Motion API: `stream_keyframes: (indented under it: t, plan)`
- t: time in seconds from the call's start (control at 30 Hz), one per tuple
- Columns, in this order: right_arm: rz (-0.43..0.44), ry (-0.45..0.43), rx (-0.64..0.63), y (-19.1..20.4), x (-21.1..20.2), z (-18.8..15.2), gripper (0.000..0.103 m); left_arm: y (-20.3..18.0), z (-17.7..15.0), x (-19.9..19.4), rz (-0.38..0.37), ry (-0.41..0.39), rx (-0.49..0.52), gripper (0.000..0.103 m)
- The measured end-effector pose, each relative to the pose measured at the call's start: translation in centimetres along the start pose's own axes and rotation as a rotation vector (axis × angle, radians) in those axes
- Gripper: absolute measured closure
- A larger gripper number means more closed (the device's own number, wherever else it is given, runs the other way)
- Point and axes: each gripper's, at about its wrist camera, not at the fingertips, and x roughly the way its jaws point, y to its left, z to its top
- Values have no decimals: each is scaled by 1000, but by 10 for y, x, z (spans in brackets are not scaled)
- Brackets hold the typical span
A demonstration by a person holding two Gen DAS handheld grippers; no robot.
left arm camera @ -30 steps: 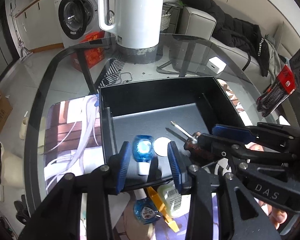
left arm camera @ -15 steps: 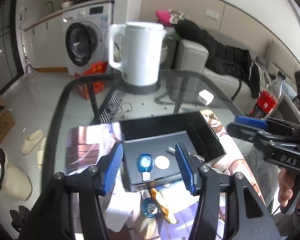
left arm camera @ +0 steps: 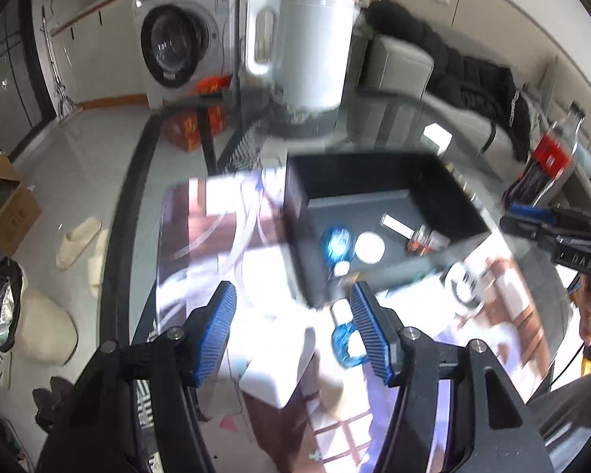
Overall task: Organize rigid objects
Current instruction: 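Grasp the white battery pack with the left tool while the right tool grasps the glue bottle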
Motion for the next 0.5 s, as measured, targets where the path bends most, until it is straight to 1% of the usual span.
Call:
stream_keyframes:
  t: [0.07, 0.17, 0.27, 0.4, 0.5]
  plan:
    - [3, 30, 0, -1, 9, -6, 63, 1, -6, 14, -12, 55, 8, 43]
    - [-4, 72, -4, -5, 16, -8, 67, 5, -15, 26, 2, 103, 11, 43]
    - [-15, 94, 2, -11, 23, -11, 68, 7, -20, 32, 1, 125, 13, 44]
    - [-3, 154, 12, -16, 41, -17, 70, 5, -27, 39, -4, 156, 28, 44]
    - [4, 183, 5, -14, 48, -21, 71, -1, -30, 43, -5, 173, 52, 44]
